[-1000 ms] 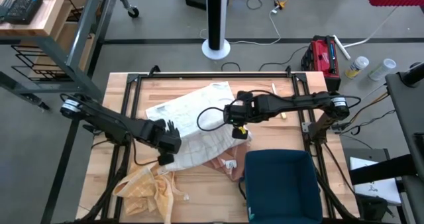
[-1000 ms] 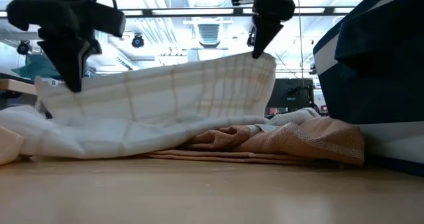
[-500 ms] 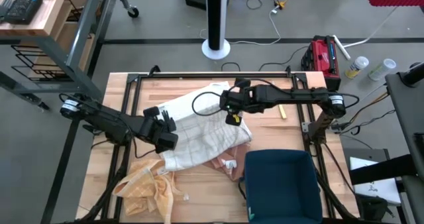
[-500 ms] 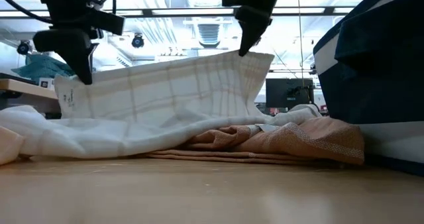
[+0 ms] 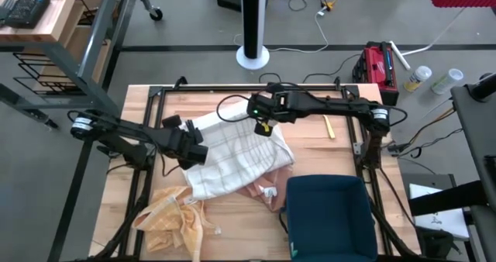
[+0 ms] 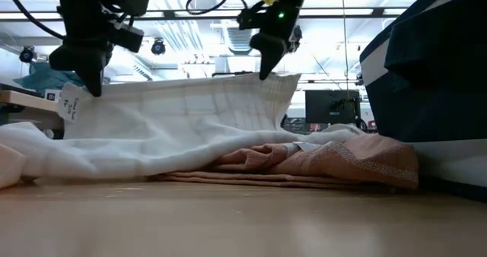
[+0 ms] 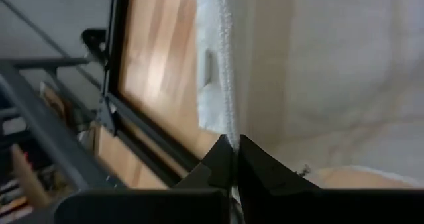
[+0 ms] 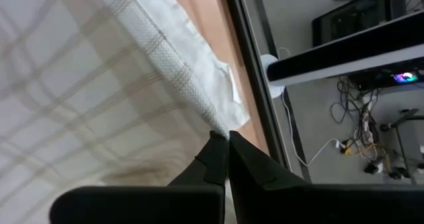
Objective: Fold towel
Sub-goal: Fold the white towel
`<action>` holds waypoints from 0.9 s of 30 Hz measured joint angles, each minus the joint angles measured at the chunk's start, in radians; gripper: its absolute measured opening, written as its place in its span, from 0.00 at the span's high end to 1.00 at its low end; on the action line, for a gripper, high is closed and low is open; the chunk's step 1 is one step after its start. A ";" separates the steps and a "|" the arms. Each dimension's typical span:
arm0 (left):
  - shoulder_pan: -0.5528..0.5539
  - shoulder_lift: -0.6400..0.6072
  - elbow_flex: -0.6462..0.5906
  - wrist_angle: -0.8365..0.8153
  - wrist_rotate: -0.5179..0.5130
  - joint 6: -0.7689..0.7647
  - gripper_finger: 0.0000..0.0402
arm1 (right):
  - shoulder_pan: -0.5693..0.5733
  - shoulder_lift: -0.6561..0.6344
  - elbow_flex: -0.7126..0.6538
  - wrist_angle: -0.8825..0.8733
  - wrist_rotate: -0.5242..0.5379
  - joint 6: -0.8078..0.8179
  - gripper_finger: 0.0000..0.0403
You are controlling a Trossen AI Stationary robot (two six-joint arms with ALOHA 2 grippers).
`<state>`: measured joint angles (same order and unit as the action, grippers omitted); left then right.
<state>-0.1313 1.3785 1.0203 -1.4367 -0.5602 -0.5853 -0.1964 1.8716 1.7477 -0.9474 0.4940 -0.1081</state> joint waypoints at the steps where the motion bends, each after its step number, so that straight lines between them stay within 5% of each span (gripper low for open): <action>1: 0.010 0.000 0.000 -0.012 0.000 0.001 1.00 | -0.002 0.013 0.015 0.000 0.000 -0.009 1.00; 16: 0.165 -0.001 -0.009 0.043 -0.048 0.172 1.00 | -0.035 0.275 0.398 -0.175 0.133 -0.049 1.00; 27: 0.288 -0.002 -0.104 0.196 -0.045 0.313 1.00 | -0.079 0.364 0.467 -0.191 0.116 -0.065 1.00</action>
<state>0.1564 1.3766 0.9166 -1.2405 -0.6052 -0.2728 -0.2757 2.2360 2.2150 -1.1383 0.6099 -0.1735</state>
